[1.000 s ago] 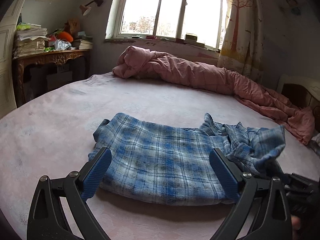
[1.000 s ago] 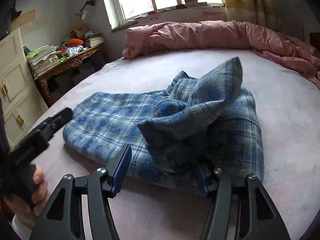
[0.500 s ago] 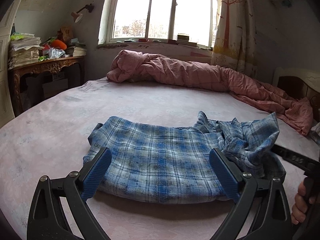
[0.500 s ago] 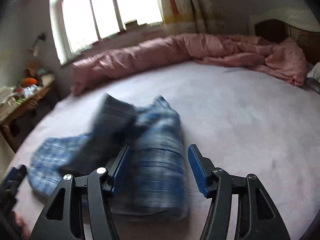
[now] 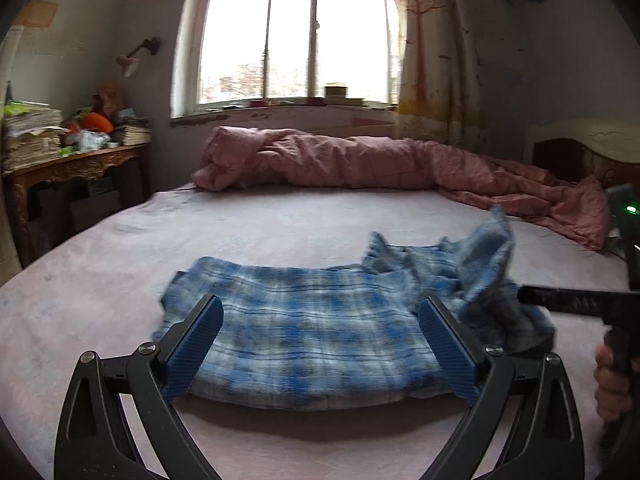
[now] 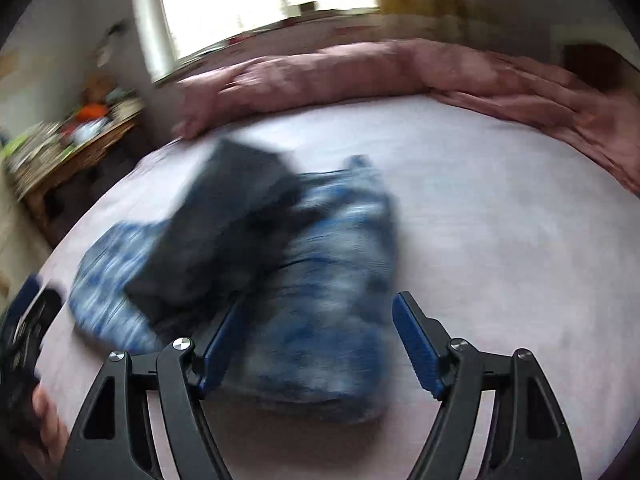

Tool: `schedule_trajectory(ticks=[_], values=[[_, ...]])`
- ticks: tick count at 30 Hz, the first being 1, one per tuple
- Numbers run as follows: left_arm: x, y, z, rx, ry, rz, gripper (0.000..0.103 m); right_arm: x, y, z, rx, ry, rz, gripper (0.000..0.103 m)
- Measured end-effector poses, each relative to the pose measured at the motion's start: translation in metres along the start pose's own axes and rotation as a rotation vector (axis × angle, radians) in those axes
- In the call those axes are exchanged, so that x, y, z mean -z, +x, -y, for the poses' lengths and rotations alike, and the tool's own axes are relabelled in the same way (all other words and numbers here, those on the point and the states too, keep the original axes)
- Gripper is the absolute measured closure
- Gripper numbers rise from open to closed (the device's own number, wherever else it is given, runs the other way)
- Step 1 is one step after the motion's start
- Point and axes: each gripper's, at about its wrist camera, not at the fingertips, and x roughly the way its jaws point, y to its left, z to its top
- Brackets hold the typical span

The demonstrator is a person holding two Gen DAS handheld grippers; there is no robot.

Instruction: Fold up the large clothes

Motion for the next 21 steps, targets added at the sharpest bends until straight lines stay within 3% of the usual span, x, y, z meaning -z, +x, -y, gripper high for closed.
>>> schedule_trajectory(ticks=[3, 5, 7, 9, 10, 14, 18, 21], values=[[-0.002, -0.001, 0.010, 0.078, 0.014, -0.007, 0.005, -0.003, -0.001, 0.026, 0.061, 0.106, -0.026, 0.026], [-0.007, 0.006, 0.022, 0.161, 0.031, -0.044, 0.005, -0.003, 0.000, 0.041, 0.028, 0.130, -0.073, 0.030], [-0.014, 0.016, 0.043, 0.202, 0.082, -0.079, 0.005, -0.005, 0.004, 0.052, -0.124, 0.144, -0.155, 0.030], [-0.017, 0.026, 0.065, 0.192, 0.156, -0.098, 0.005, -0.004, 0.005, 0.057, -0.295, 0.176, -0.196, 0.031], [-0.018, 0.034, 0.075, 0.189, 0.170, -0.113, 0.005, -0.005, 0.004, 0.060, -0.324, 0.197, -0.191, 0.032], [-0.027, 0.074, 0.097, 0.210, 0.122, -0.214, 0.005, -0.005, 0.004, 0.060, -0.184, 0.187, -0.171, 0.050], [-0.036, 0.102, 0.104, 0.193, 0.067, -0.251, 0.007, -0.003, 0.013, 0.073, -0.190, 0.267, -0.187, 0.062], [-0.039, 0.108, 0.098, 0.206, 0.046, -0.250, 0.026, -0.003, 0.013, 0.070, -0.204, 0.250, -0.183, 0.062]])
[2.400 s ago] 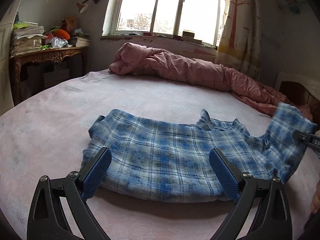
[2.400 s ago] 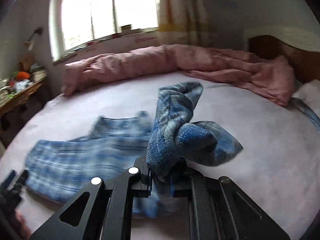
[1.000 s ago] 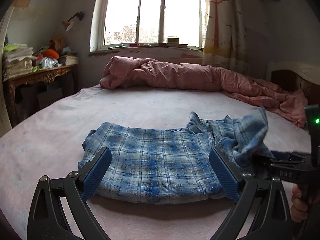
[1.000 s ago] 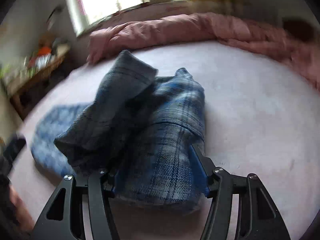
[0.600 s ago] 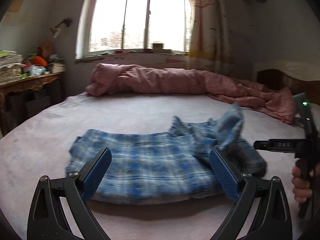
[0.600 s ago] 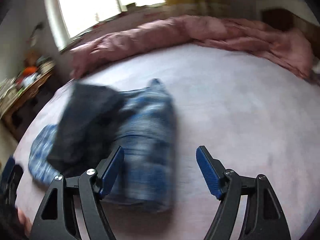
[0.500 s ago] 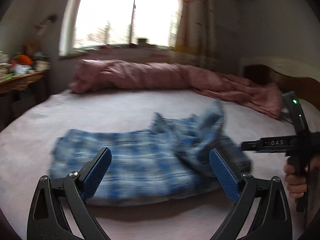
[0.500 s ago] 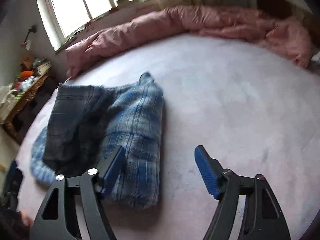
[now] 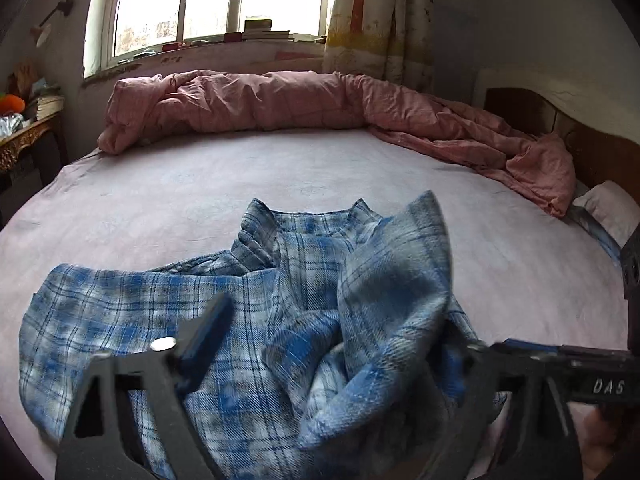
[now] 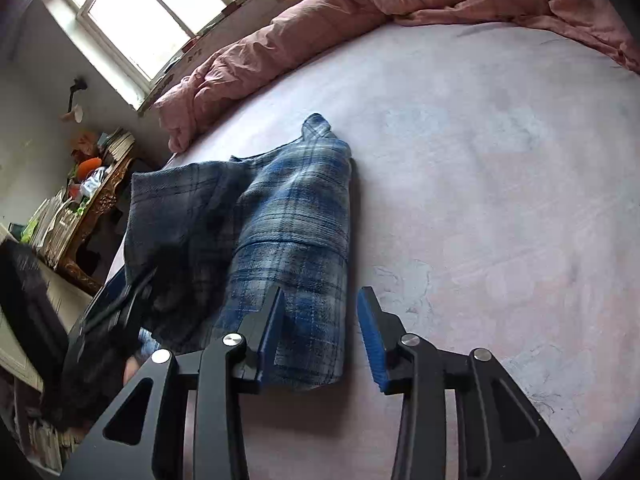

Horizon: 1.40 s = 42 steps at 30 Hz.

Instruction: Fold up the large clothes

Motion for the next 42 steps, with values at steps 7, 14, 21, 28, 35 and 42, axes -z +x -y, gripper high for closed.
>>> schedule_trajectory(ticks=[7, 14, 21, 28, 35, 42], values=[[0.007, -0.008, -0.027, -0.029, -0.046, 0.034, 0.094, 0.014, -0.012, -0.030, -0.010, -0.114, 0.000, 0.062], [0.024, 0.002, -0.045, -0.128, -0.111, -0.012, 0.098, 0.023, 0.004, -0.037, 0.117, -0.158, -0.062, 0.060], [0.030, -0.014, -0.052, -0.023, -0.158, 0.022, 0.070, 0.023, 0.002, -0.036, 0.126, -0.163, -0.045, 0.060], [0.040, -0.032, -0.057, 0.122, -0.220, -0.044, 0.053, 0.020, -0.010, -0.036, 0.110, -0.147, -0.009, 0.060], [0.053, -0.037, -0.071, 0.137, -0.376, -0.109, 0.100, 0.025, -0.004, -0.044, 0.084, -0.184, -0.029, 0.060], [0.066, -0.030, -0.050, -0.034, -0.255, -0.186, 0.100, 0.034, 0.013, -0.057, 0.203, -0.275, -0.043, 0.059]])
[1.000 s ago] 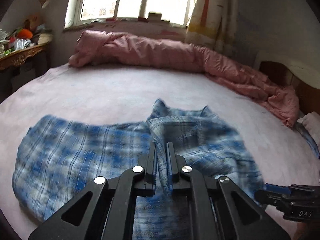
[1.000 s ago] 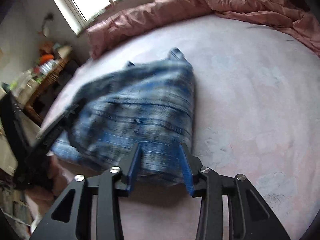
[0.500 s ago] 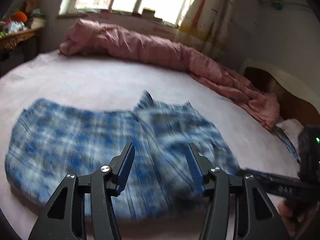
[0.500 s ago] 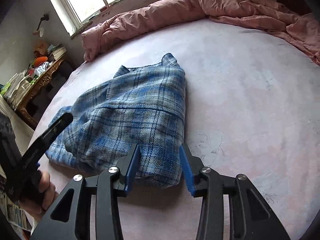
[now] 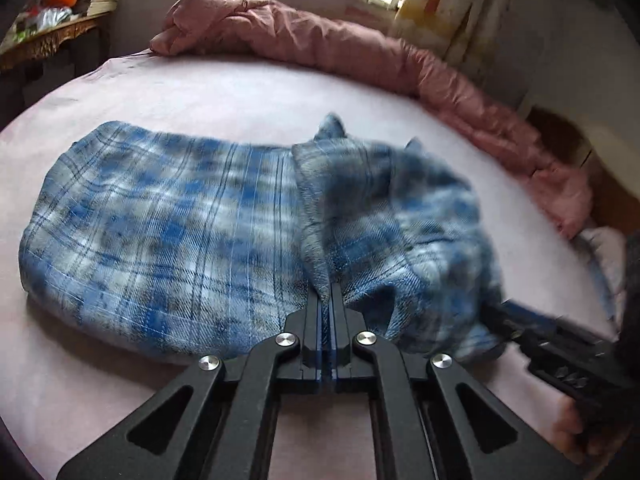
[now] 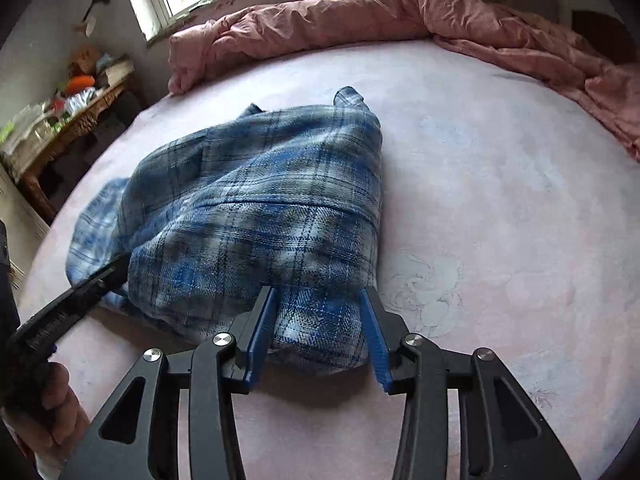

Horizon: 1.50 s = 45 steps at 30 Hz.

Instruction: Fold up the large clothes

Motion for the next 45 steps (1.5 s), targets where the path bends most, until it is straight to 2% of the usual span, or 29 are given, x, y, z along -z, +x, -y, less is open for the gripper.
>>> schedule_trajectory(ticks=[3, 6, 8, 10, 15, 18, 25, 28, 32, 35, 36, 37, 38, 40, 41, 43, 45], values=[[0.005, 0.001, 0.007, -0.026, 0.052, 0.020, 0.099, 0.001, 0.000, -0.002, 0.019, -0.016, 0.002, 0.058], [0.007, -0.007, 0.002, -0.006, 0.044, 0.047, 0.091, 0.001, -0.002, -0.001, 0.019, -0.011, 0.011, 0.058], [0.006, -0.015, 0.000, -0.016, 0.046, 0.078, 0.074, 0.000, -0.006, 0.001, 0.022, -0.005, 0.031, 0.058], [0.004, -0.025, -0.003, -0.066, 0.060, 0.128, 0.061, 0.000, -0.009, 0.001, 0.039, -0.009, 0.051, 0.058], [-0.004, -0.042, -0.021, -0.171, 0.053, 0.203, 0.059, -0.001, -0.009, 0.000, 0.050, -0.011, 0.047, 0.055], [-0.010, -0.048, -0.041, -0.192, 0.000, 0.211, 0.055, -0.001, -0.011, 0.000, 0.054, -0.017, 0.050, 0.055], [-0.014, -0.059, -0.104, -0.272, -0.191, 0.213, 0.022, 0.000, -0.011, -0.001, 0.053, -0.015, 0.049, 0.055], [-0.013, -0.055, -0.130, -0.302, -0.282, 0.183, 0.017, -0.001, -0.011, -0.001, 0.056, -0.019, 0.050, 0.055], [-0.008, -0.030, -0.158, -0.267, -0.385, 0.062, 0.018, -0.001, -0.012, -0.002, 0.055, -0.025, 0.051, 0.055], [-0.008, -0.029, -0.161, -0.257, -0.395, 0.067, 0.018, 0.000, -0.013, -0.005, 0.057, -0.035, 0.054, 0.055], [-0.009, -0.030, -0.162, -0.256, -0.396, 0.072, 0.022, 0.000, -0.013, -0.005, 0.057, -0.038, 0.055, 0.055], [-0.008, -0.029, -0.163, -0.265, -0.398, 0.077, 0.046, 0.001, -0.014, -0.006, 0.058, -0.040, 0.055, 0.055], [-0.009, -0.028, -0.164, -0.288, -0.394, 0.076, 0.083, 0.001, -0.014, -0.006, 0.058, -0.041, 0.056, 0.055], [-0.010, -0.026, -0.167, -0.248, -0.391, 0.081, 0.092, 0.001, -0.014, -0.006, 0.056, -0.038, 0.056, 0.055], [-0.011, -0.031, -0.168, -0.230, -0.402, 0.107, 0.093, 0.001, -0.015, -0.006, 0.055, -0.035, 0.057, 0.055], [-0.013, -0.046, -0.160, -0.207, -0.378, 0.187, 0.093, 0.001, -0.018, -0.004, 0.052, -0.025, 0.062, 0.055], [-0.022, -0.064, -0.138, -0.185, -0.299, 0.276, 0.094, 0.000, -0.024, -0.001, 0.045, -0.008, 0.079, 0.055]])
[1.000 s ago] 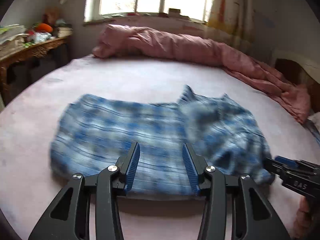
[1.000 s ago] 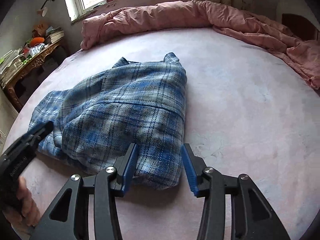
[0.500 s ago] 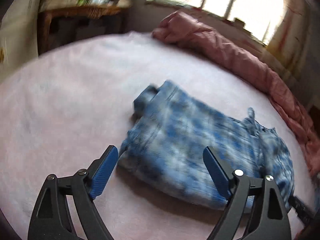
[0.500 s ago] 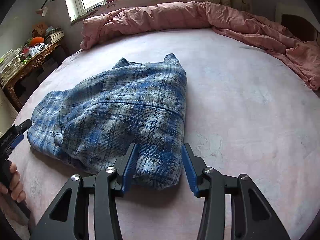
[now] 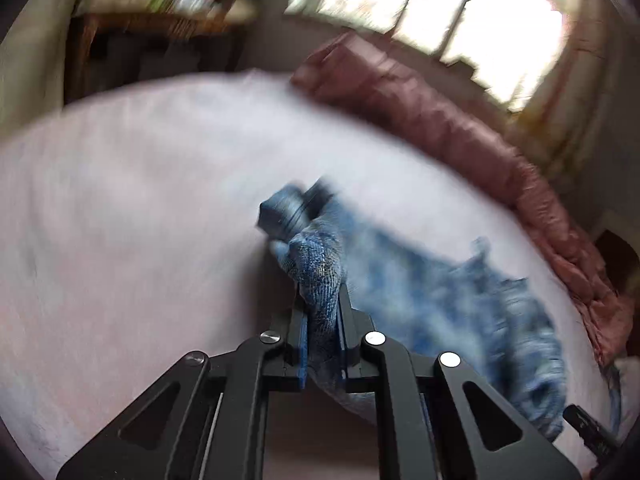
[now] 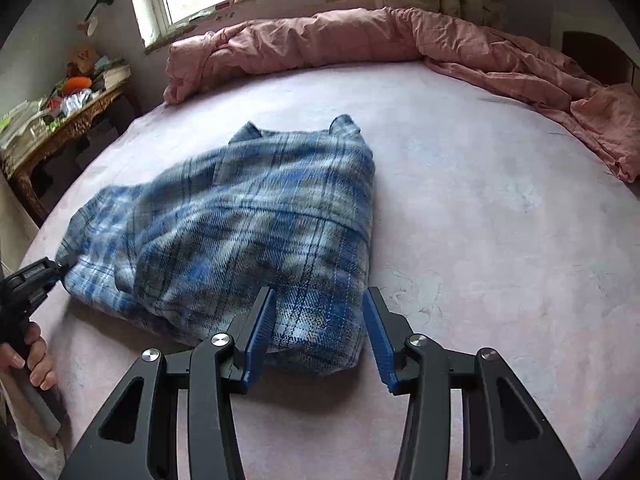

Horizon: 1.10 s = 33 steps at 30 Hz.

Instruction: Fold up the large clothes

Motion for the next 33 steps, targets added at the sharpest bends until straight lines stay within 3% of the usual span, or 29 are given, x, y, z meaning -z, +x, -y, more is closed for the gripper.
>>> schedule_trajectory(ticks=[8, 12, 16, 20, 23, 25, 27, 28, 29, 33], values=[[0.000, -0.064, 0.147, 0.316, 0.285, 0.104, 0.094, -0.008, -0.023, 0.046, -0.019, 0.172, 0.049, 0.055], [0.019, -0.070, 0.214, 0.455, 0.350, 0.041, 0.094, -0.011, -0.028, 0.077, 0.017, 0.277, 0.067, 0.055], [0.057, -0.046, 0.257, 0.492, 0.445, -0.032, 0.094, -0.011, -0.032, 0.085, 0.065, 0.273, 0.075, 0.055], [0.098, 0.005, 0.261, 0.468, 0.475, -0.200, 0.093, -0.011, -0.045, 0.090, 0.127, 0.278, 0.129, 0.055], [0.116, 0.018, 0.255, 0.456, 0.523, -0.232, 0.090, -0.013, -0.048, 0.097, 0.153, 0.289, 0.138, 0.055], [0.116, 0.007, 0.251, 0.474, 0.534, -0.216, 0.087, -0.013, -0.045, 0.098, 0.127, 0.286, 0.130, 0.055], [0.112, -0.005, 0.249, 0.492, 0.546, -0.180, 0.072, -0.014, -0.042, 0.095, 0.091, 0.279, 0.125, 0.055], [0.115, -0.012, 0.247, 0.487, 0.555, -0.157, 0.054, -0.014, -0.041, 0.093, 0.079, 0.272, 0.128, 0.055], [0.116, -0.018, 0.246, 0.481, 0.562, -0.132, 0.045, -0.014, -0.041, 0.090, 0.072, 0.261, 0.134, 0.053], [0.119, -0.044, 0.220, 0.456, 0.570, -0.054, 0.036, -0.015, -0.043, 0.080, 0.084, 0.233, 0.173, 0.048]])
